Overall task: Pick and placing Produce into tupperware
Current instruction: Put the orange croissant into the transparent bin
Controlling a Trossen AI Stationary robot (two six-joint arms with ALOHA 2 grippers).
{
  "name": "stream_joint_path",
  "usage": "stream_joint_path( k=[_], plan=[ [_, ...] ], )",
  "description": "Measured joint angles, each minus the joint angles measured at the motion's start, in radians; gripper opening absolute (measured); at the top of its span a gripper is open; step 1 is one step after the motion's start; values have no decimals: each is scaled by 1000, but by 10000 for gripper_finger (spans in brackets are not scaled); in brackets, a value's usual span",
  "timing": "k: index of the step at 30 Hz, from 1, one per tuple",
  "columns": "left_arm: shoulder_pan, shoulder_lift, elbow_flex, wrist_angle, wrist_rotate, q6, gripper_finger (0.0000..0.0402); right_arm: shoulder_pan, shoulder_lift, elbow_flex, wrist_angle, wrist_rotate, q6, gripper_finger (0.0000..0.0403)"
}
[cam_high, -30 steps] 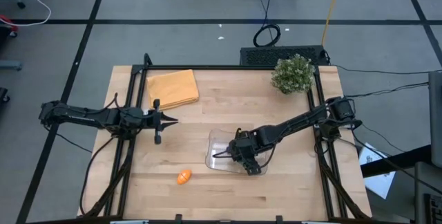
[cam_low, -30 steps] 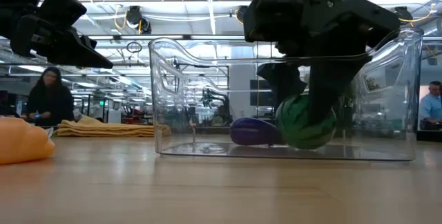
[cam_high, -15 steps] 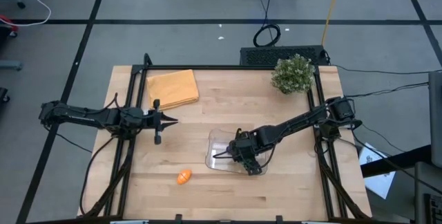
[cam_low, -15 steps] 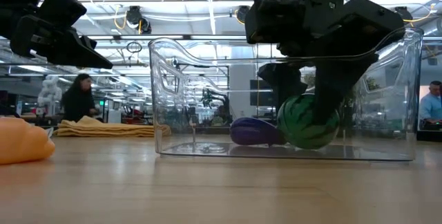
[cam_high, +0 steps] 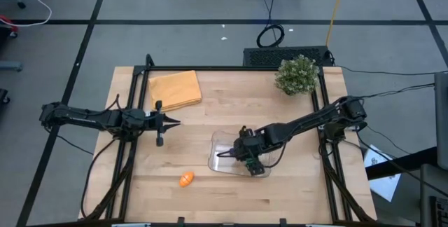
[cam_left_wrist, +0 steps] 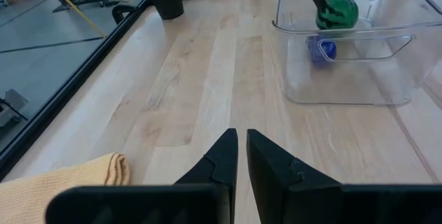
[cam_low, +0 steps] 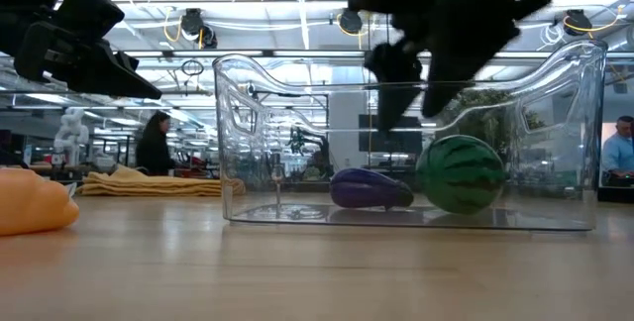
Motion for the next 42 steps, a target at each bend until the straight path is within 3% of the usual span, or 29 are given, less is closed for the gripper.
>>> stream_joint_path(
  k=[4, 8, 21, 32, 42],
  plan=[
    [0, 0, 0, 0, 0, 0, 37, 0, -51, 18, -21, 72, -3, 333],
    [0, 0, 0, -6, 0, 0, 37, -8, -102, 18, -5, 79, 6, 311],
    [0, 0, 0, -13, 0, -4, 37, -9, -137, 20, 26, 96, -15, 157],
    [0, 0, 0, -13, -1, -8, 37, -8, -137, 20, 26, 41, -15, 42],
    [0, 0, 0, -13, -1, -7, 37, -22, -136, 68, -115, -6, 3, 16]
  ],
)
